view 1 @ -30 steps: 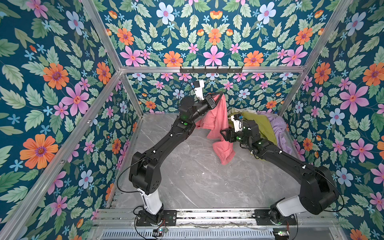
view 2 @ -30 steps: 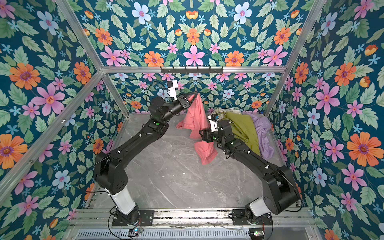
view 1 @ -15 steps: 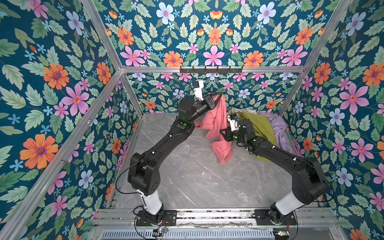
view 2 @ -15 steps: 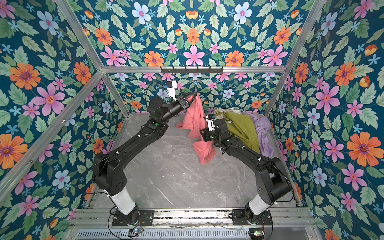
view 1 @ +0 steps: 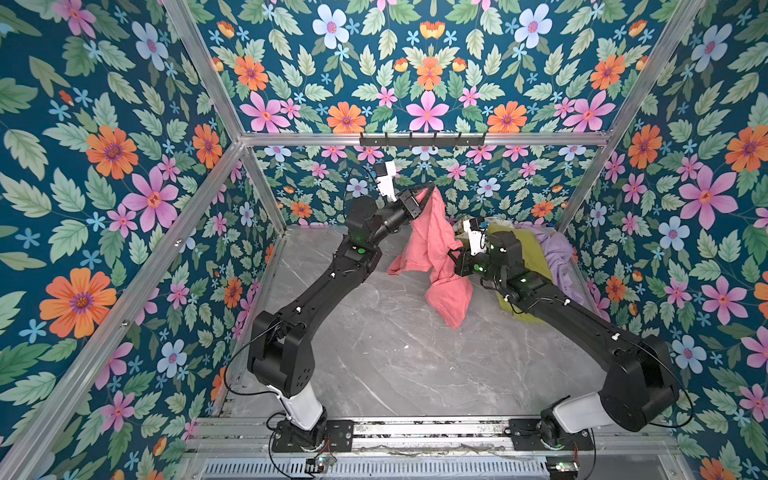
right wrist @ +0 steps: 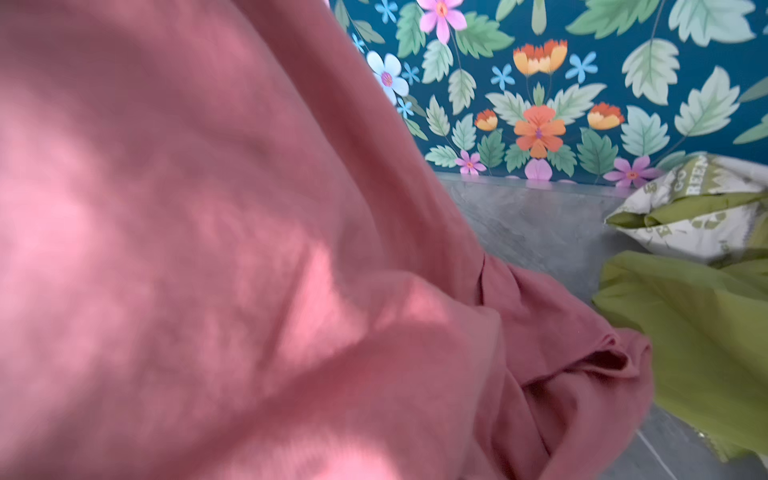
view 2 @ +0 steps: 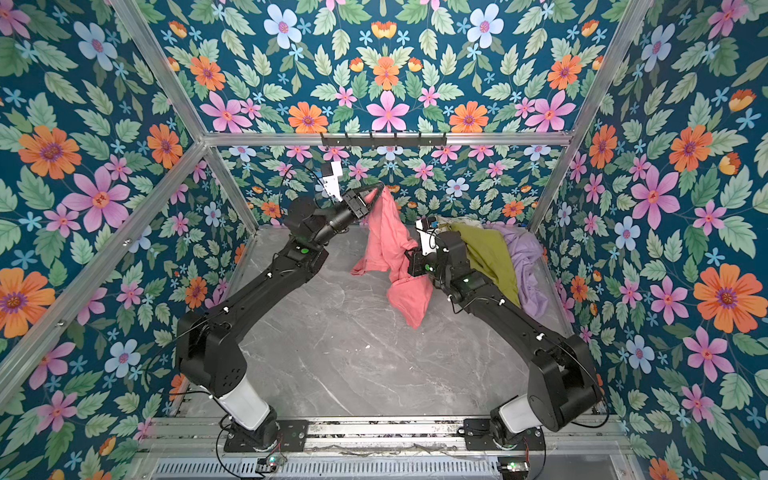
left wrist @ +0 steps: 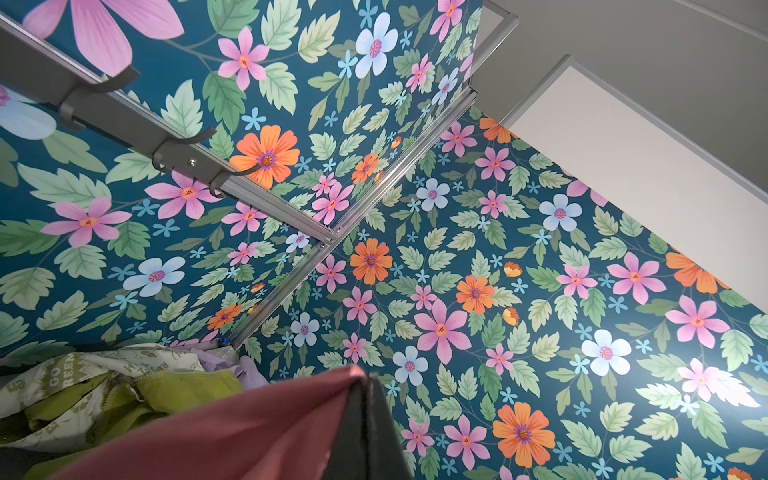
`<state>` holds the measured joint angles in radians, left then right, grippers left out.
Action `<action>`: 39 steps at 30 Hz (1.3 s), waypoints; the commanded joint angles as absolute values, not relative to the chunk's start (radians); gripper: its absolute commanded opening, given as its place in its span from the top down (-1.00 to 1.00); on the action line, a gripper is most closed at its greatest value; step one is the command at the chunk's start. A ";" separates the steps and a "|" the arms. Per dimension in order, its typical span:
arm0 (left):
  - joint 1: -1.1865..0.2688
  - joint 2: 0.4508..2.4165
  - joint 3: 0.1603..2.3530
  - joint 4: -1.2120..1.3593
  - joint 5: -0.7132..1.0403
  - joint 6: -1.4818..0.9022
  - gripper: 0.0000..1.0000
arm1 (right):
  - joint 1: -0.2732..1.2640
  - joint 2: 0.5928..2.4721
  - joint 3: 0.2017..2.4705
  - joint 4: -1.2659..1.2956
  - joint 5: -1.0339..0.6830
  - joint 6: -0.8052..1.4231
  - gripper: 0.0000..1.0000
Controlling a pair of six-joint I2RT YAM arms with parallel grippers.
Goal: Pick out a specific cloth from the pile
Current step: 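Close the right gripper on the hanging pink cloth below the left gripper, then lift the pink cloth with both grippers, stretching it up between them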
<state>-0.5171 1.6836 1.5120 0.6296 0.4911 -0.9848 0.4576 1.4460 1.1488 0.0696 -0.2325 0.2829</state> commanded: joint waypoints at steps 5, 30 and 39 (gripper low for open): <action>-0.500 1.636 1.499 0.671 0.489 -0.955 1.00 | 0.470 1.377 1.198 0.037 -0.253 0.279 1.00; -0.476 1.368 1.449 0.444 0.424 -0.776 1.00 | 0.584 1.267 1.399 -0.083 -0.239 0.176 1.00; -0.476 1.259 1.439 0.355 0.389 -0.721 1.00 | 0.645 1.252 1.442 -0.086 -0.240 0.149 1.00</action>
